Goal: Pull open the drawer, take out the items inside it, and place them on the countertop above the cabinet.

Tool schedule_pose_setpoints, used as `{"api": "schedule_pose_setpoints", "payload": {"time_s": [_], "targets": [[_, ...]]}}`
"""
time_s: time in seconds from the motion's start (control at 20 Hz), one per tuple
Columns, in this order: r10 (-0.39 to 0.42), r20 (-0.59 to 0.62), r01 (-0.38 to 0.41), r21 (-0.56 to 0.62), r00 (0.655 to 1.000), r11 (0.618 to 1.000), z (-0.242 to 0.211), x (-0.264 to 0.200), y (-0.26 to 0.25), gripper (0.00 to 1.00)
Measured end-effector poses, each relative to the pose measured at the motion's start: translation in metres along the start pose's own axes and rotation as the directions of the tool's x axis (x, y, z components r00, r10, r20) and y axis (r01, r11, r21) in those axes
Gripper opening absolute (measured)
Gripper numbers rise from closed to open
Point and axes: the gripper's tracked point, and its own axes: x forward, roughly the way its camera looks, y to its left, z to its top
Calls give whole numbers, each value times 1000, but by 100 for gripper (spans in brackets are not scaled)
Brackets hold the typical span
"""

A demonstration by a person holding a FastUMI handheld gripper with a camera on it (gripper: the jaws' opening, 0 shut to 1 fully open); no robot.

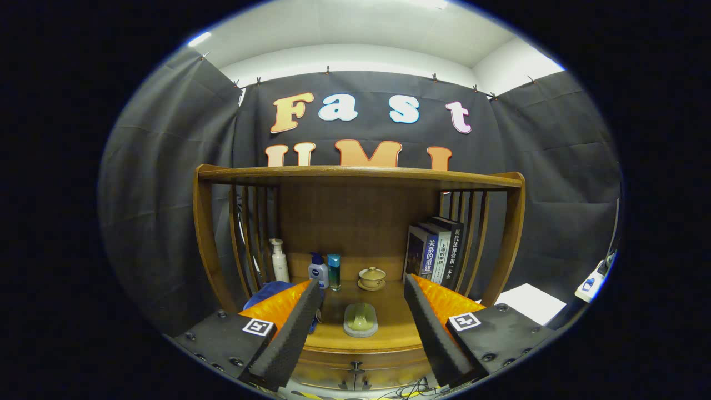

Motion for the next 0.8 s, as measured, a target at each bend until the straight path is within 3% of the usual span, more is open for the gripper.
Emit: {"api": "schedule_pose_setpoints", "payload": {"time_s": [0.8], "targets": [[-16,4,16,5,1000,1000,0,2,-4,99]]}}
